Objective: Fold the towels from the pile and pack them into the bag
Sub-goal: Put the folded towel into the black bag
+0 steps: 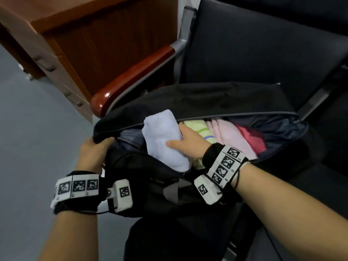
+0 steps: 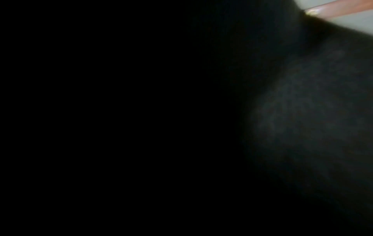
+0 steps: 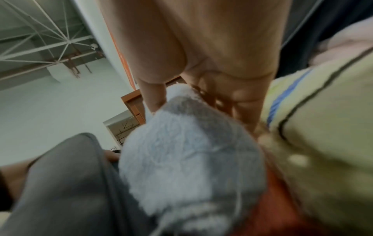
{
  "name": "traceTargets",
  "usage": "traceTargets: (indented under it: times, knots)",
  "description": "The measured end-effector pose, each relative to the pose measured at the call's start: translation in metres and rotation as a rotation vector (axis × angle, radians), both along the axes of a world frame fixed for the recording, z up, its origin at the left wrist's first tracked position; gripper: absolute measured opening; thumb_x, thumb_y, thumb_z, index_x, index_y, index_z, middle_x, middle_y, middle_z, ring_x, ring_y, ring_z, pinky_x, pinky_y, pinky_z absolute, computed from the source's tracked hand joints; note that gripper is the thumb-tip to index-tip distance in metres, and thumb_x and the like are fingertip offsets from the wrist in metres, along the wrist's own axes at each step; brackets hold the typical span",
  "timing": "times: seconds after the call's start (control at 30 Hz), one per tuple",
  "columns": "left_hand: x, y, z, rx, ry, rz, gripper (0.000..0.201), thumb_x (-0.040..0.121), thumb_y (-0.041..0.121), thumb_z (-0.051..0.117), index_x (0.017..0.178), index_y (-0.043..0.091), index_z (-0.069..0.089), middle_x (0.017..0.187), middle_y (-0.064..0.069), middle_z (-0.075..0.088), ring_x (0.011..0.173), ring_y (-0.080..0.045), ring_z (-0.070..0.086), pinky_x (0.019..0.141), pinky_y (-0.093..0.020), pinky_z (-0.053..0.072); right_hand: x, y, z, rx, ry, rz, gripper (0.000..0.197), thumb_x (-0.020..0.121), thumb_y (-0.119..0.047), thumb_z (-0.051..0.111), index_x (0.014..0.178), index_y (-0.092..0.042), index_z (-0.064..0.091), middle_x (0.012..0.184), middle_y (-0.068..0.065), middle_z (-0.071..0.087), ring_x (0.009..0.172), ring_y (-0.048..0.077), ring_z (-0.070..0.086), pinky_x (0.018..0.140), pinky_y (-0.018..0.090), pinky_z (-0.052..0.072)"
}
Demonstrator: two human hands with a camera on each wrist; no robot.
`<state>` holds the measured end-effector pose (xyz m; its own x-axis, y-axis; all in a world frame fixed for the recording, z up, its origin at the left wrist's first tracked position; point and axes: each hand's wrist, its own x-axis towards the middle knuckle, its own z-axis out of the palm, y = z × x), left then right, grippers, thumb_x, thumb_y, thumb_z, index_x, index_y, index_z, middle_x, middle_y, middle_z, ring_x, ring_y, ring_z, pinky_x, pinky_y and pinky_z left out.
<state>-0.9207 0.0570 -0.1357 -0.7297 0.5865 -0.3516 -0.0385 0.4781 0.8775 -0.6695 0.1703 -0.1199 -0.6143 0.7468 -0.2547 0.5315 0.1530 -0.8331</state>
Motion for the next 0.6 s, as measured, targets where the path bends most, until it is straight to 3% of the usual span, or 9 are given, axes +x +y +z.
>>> traceTargets:
  times: [0.07,0.13,0.2,0.27,0.33,0.47,0.53,0.6]
  knots:
    - [0.001,-0.002,0.007,0.055,0.021,-0.038,0.008,0.092,0.017,0.064,0.083,0.018,0.065,0.086,-0.011,0.068,0.083,-0.028,0.062,0.070,-0.039,0.051,-0.004,0.004,0.005,-0.004,-0.026,0.028,0.034,0.086,-0.026,0.069,0.116,-0.024,0.052,0.111,-0.004,0.062,0.103,0.018,0.061,0.086,0.034,0.051]
    - [0.000,-0.007,0.018,0.082,0.113,-0.109,0.015,0.098,0.016,0.055,0.096,0.004,0.065,0.097,-0.022,0.065,0.087,-0.031,0.060,0.080,-0.055,0.053,-0.009,0.008,0.011,-0.002,-0.067,0.064,0.029,0.085,-0.021,0.068,0.111,-0.019,0.056,0.109,0.002,0.066,0.100,0.021,0.063,0.084,0.036,0.053]
    - [0.002,-0.013,0.033,0.154,0.172,-0.139,0.025,0.100,0.020,0.051,0.100,-0.003,0.061,0.095,-0.030,0.062,0.081,-0.028,0.055,0.076,-0.060,0.052,-0.014,0.012,0.018,0.037,-0.135,0.068,0.017,0.086,-0.022,0.068,0.099,-0.017,0.058,0.104,0.008,0.068,0.096,0.025,0.065,0.080,0.037,0.053]
    - [0.007,-0.019,0.053,0.258,0.212,-0.113,0.025,0.100,0.023,0.050,0.089,0.005,0.061,0.083,-0.023,0.058,0.076,-0.024,0.050,0.067,-0.053,0.048,-0.020,0.015,0.023,0.069,-0.232,0.036,0.017,0.084,-0.023,0.068,0.092,-0.011,0.060,0.099,0.012,0.068,0.091,0.028,0.066,0.075,0.038,0.053]
    - [0.013,-0.021,0.070,0.349,0.235,-0.060,0.021,0.097,0.023,0.048,0.079,0.021,0.059,0.079,-0.012,0.055,0.075,-0.024,0.049,0.065,-0.053,0.046,-0.028,0.014,0.026,0.100,-0.368,0.069,0.024,0.082,-0.027,0.068,0.093,-0.005,0.063,0.093,0.012,0.068,0.085,0.028,0.065,0.069,0.036,0.052]
    - [0.023,-0.026,0.090,0.465,0.257,-0.001,0.023,0.093,0.029,0.048,0.073,0.034,0.056,0.074,0.003,0.054,0.074,-0.022,0.048,0.063,-0.047,0.043,-0.055,0.005,0.030,0.183,-0.507,0.201,0.032,0.079,-0.033,0.073,0.097,-0.008,0.065,0.087,0.005,0.065,0.076,0.023,0.061,0.058,0.026,0.046]
    - [0.027,-0.029,0.095,0.499,0.277,-0.007,0.023,0.093,0.031,0.048,0.072,0.038,0.055,0.076,0.005,0.054,0.075,-0.022,0.049,0.064,-0.046,0.043,-0.072,0.003,0.029,0.182,-0.360,0.187,0.038,0.081,-0.034,0.075,0.109,-0.010,0.066,0.101,0.005,0.068,0.087,0.022,0.065,0.072,0.028,0.054]
    - [0.027,-0.030,0.096,0.518,0.312,-0.010,0.022,0.094,0.035,0.049,0.073,0.039,0.055,0.079,-0.002,0.055,0.076,-0.027,0.050,0.065,-0.048,0.043,-0.083,0.001,0.026,0.013,-0.112,0.077,0.044,0.084,-0.029,0.075,0.123,-0.013,0.064,0.117,0.005,0.069,0.104,0.020,0.065,0.092,0.033,0.053]
